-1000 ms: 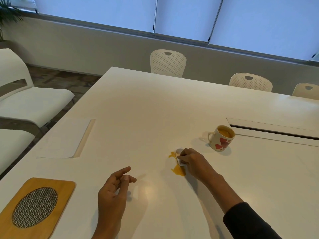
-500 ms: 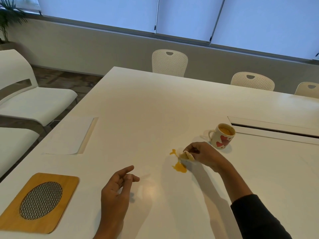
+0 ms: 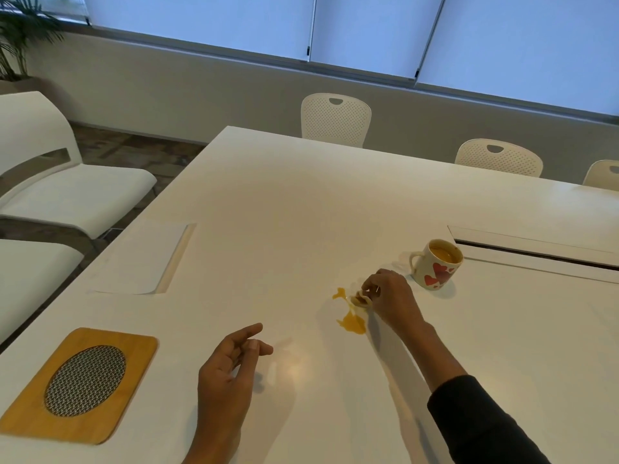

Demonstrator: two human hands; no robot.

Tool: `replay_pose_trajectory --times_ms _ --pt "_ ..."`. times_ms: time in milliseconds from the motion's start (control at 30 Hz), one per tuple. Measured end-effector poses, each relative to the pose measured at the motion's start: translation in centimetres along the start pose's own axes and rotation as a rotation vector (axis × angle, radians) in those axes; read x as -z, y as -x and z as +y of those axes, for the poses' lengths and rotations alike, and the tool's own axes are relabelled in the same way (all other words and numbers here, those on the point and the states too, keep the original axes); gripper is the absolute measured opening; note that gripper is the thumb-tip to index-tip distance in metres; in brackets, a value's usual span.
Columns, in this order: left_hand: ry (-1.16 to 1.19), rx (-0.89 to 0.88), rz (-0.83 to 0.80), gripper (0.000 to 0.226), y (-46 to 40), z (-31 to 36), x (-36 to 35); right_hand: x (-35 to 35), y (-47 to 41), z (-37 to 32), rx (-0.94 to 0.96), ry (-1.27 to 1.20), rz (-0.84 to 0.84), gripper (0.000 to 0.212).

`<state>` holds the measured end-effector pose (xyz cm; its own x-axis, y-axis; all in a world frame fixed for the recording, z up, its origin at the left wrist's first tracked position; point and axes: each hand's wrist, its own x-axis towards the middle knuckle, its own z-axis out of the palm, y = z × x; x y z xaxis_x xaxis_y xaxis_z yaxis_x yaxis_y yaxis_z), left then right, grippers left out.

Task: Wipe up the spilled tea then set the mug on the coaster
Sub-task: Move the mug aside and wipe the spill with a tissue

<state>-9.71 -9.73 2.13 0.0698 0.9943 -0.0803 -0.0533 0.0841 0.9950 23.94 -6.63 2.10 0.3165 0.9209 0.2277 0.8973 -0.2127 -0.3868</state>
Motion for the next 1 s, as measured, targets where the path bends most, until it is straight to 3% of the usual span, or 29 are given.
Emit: replay_pose_trajectory --times_ms 200,433,600,800,1000 --pt "-0.017 -0.003 0.009 0.023 -0.1 0.0 -0.1 0.5 0.7 0.1 0.117 0.068 -0.094 0.014" --pt "-0.005 0.002 -0.004 0.024 0.1 0.0 -0.6 1.2 0.9 1.2 0.165 -0.028 -0.24 0.018" --pt "-0.008 0.001 -0.008 0.024 0.3 0.1 -0.9 0.7 0.9 1.4 0.24 -0.024 -0.17 0.009" --pt "-0.025 -0.004 0.011 0.023 0.4 0.2 -0.9 0.2 0.6 1.4 0.283 -0.023 -0.103 0.014" --pt "-0.025 -0.003 0.028 0.024 0.8 0.3 -1.2 0.5 0.4 0.6 0.356 -0.061 -0.171 0.017"
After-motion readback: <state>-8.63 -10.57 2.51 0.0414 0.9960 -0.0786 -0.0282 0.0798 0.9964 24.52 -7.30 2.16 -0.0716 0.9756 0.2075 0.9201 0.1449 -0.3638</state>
